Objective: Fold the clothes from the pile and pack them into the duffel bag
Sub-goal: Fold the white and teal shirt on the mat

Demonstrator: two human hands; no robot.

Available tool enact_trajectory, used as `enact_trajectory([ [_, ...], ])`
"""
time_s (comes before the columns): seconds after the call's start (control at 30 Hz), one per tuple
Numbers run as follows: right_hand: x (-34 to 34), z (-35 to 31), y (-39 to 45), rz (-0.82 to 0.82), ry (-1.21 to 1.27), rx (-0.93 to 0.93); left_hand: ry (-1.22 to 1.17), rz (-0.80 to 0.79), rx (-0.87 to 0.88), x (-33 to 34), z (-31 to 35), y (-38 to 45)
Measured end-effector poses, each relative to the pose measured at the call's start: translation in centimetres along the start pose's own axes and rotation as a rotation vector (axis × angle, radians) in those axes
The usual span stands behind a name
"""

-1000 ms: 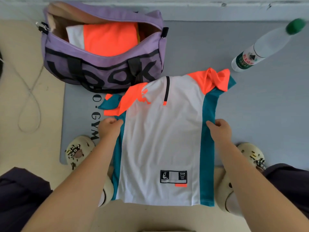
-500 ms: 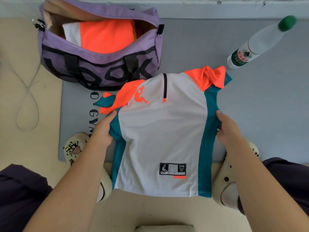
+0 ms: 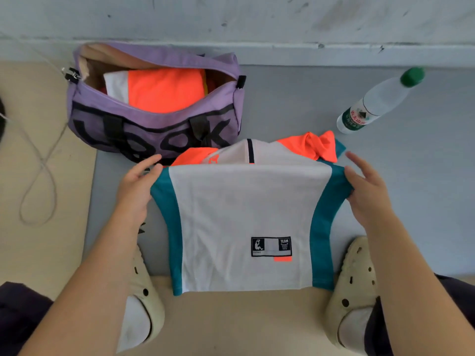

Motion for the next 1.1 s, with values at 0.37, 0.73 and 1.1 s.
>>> enact_trajectory([
  [0.37,0.5,-4.3,-0.1,0.104,-0.891,-0.115,0.592,0.113,0.064,-1.3,1.2,-0.2],
  [0.73,2.2,-4.9,-0.6,-0.013,-0.451,-0.087,0.098,0.064,0.050,0.3,3.0,-0.6],
  [1.1,-0.7,1.6,0.9,0.071,-0.742,0.168,0.649,0.068,-0.084,-1.0,-1.9,0.6],
])
Point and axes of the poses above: each hand's wrist, its own y-axis towards the middle knuckle, its own x-axis out of the palm, z = x × y, the point moved 10 cm from there along y, towards the middle knuckle, and after that the axes turned 11 degrees about -z, right-handed, at the moved point
